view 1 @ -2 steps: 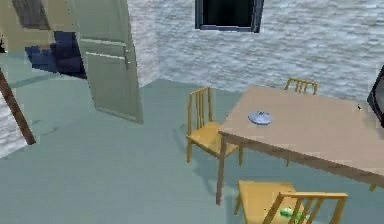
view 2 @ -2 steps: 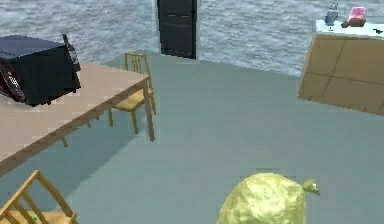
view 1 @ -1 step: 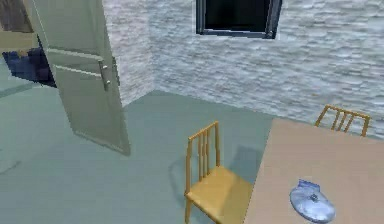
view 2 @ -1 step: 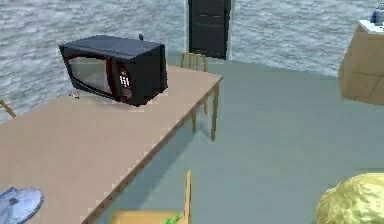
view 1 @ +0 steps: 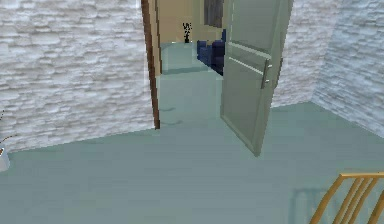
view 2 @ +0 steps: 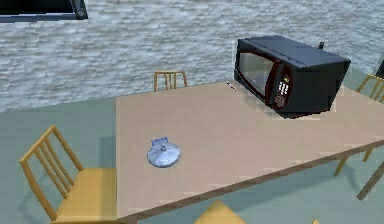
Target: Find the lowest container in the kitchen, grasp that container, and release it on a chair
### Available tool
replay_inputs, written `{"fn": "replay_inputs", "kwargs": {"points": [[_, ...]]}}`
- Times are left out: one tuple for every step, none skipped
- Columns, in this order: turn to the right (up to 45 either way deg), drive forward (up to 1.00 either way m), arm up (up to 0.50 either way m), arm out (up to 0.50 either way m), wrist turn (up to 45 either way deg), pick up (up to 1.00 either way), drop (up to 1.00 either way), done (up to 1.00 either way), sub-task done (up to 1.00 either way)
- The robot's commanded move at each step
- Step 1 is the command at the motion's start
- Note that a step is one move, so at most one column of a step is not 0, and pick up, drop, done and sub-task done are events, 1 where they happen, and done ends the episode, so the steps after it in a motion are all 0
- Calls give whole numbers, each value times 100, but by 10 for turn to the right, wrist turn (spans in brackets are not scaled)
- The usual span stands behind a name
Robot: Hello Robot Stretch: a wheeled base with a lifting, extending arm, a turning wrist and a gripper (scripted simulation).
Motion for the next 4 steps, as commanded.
{"fn": "replay_inputs", "kwargs": {"points": [[0,0,50,0,0,0,0,0,0],[0,0,34,0,0,0,0,0,0],[0,0,0,34,0,0,0,0,0],[0,0,0,0,450,0,0,0,0]]}}
